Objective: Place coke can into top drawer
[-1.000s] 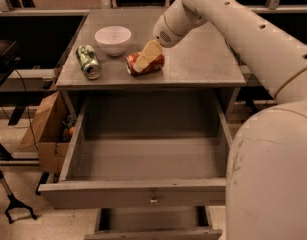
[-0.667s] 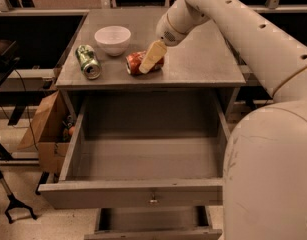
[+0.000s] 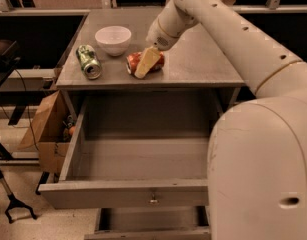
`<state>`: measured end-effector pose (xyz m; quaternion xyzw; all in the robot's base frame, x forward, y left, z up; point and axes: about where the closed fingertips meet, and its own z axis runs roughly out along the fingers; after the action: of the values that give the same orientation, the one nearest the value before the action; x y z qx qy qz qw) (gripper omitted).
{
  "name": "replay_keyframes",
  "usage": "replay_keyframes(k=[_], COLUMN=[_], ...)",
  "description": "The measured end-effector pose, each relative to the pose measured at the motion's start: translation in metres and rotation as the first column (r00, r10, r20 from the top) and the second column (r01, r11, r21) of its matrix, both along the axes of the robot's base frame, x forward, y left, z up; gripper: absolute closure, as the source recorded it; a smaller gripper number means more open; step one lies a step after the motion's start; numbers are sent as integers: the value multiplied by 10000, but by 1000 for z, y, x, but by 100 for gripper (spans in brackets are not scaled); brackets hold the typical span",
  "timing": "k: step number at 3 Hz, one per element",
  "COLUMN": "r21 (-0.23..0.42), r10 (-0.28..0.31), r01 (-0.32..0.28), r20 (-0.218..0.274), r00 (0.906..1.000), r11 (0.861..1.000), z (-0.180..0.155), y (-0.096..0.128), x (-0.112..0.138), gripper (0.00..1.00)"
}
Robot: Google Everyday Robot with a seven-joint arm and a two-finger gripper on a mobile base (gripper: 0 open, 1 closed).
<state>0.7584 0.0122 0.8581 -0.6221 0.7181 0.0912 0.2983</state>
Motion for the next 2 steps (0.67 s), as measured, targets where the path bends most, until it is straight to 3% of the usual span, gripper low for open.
replay_keyframes(k=[1,2], r21=[-26,-27], r10=[238,71], r01=[-239,-72], r20=[-277,-379], r00=[9993,9993], r11=[9997,10000], z=[-12,-11], y=[16,17], x=[1,-1], gripper=[39,62])
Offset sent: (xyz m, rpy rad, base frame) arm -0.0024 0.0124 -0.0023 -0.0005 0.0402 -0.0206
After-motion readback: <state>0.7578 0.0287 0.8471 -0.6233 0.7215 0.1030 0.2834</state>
